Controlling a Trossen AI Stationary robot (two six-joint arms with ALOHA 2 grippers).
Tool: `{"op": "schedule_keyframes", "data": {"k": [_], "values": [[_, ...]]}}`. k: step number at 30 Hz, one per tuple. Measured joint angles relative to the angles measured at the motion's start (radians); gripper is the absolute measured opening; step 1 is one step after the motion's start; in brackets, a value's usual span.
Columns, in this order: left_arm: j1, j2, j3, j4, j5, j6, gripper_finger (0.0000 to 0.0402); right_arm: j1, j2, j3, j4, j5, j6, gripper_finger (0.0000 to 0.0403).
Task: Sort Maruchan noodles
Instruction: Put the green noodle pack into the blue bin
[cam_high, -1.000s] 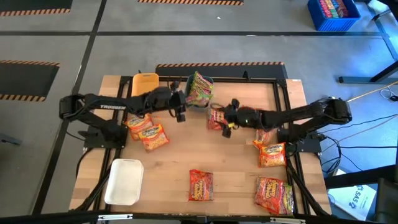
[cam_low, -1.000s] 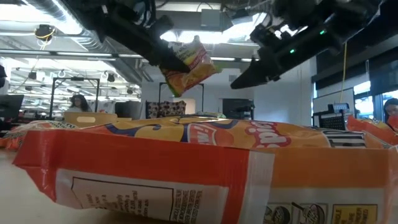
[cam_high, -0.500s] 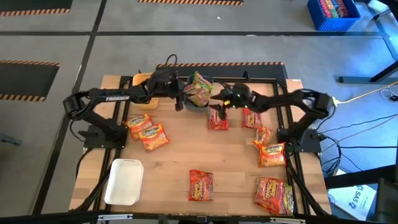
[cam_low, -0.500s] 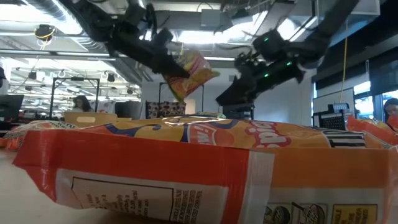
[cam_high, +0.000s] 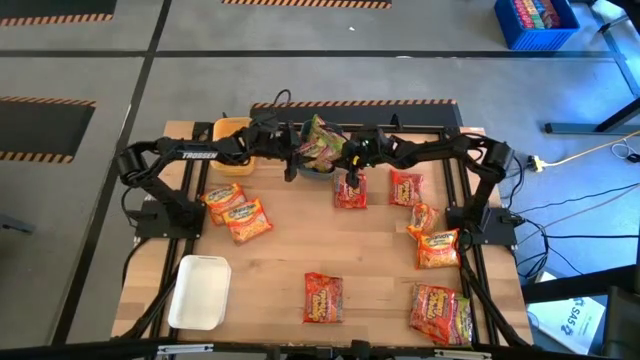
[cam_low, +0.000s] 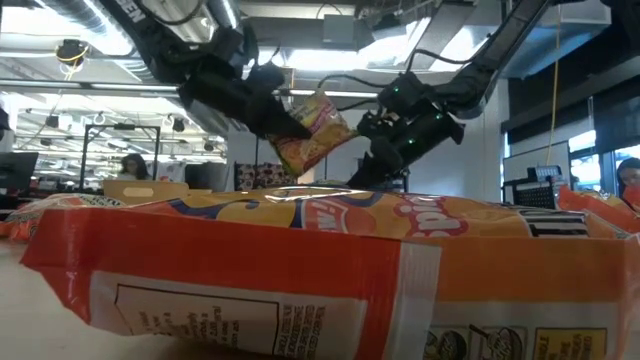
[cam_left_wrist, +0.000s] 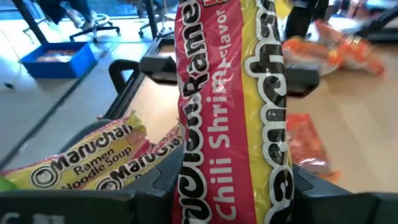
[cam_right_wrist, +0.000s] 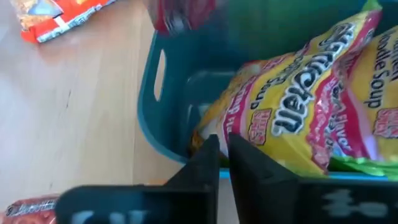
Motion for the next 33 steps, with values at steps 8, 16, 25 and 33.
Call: {"op": "schedule_keyframes", "data": {"k": [8,16,25,33], "values": [[0.002,0.090,-0.002,-0.011,-0.023,0.024,0.0139,0.000,0.000,0.000,0.010,0.036,-0.036,0.0004],[-0.002,0.092,-0.002,-0.033,0.045,0.005,0.0139,0.000,0.004,-0.001,0.064,0.173,-0.133,0.0001],[-0.003,0.092,-0.002,-0.068,0.068,-0.001,0.0140,-0.002,0.010,-0.001,0.147,0.331,-0.289,0.0001],[0.002,0.092,0.000,-0.089,-0.017,0.033,0.0140,0.008,0.004,-0.001,0.137,0.338,-0.283,0.0001]]}}
